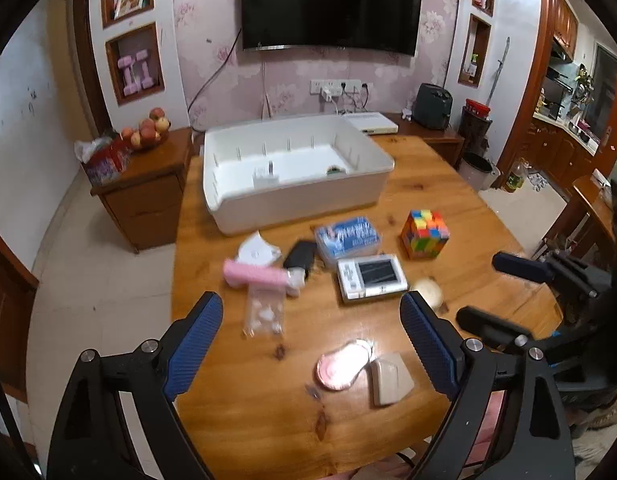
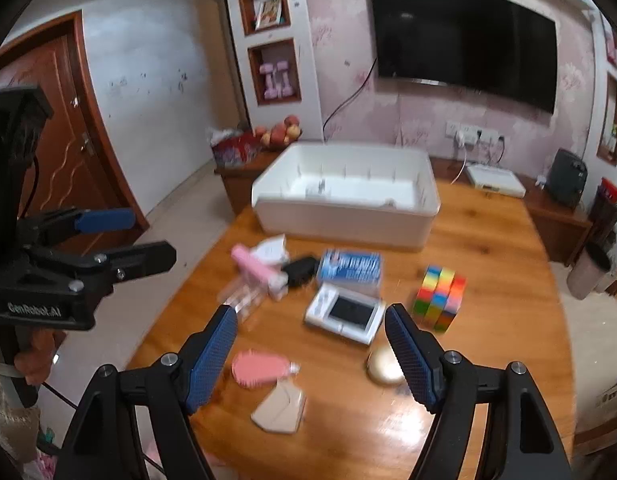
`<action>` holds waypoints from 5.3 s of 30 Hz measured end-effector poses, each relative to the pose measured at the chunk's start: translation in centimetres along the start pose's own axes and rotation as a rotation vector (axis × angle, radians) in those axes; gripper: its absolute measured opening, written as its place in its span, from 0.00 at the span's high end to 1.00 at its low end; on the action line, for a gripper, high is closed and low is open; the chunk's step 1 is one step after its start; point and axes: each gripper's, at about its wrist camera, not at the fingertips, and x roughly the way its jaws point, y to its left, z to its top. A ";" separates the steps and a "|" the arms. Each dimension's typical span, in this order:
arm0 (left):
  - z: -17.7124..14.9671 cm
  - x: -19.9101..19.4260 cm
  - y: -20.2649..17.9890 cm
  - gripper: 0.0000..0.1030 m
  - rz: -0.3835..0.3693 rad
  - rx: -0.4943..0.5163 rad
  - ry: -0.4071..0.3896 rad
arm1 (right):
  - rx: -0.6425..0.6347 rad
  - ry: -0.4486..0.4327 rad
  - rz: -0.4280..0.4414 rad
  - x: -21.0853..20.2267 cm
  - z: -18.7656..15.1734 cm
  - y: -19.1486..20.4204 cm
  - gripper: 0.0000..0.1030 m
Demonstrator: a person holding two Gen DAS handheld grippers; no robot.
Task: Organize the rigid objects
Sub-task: 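Grasp the beige pouch with the right tool while the left tool grasps the pink compact, then carry the pouch and pink compact over the white bin with both tools, then open both tools to release the pouch and compact into the bin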
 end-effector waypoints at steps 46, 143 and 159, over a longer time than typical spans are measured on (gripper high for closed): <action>-9.0 12.8 -3.1 0.11 -0.212 0.454 0.393 | -0.587 0.211 0.371 10.5 -10.8 1.7 0.40; 19.6 35.6 9.4 0.38 0.199 -0.315 0.481 | 0.091 0.528 -0.065 32.8 19.8 -10.4 0.31; 20.3 22.7 6.6 0.19 0.155 -0.211 0.298 | 0.129 0.366 -0.071 21.9 19.8 -10.5 0.31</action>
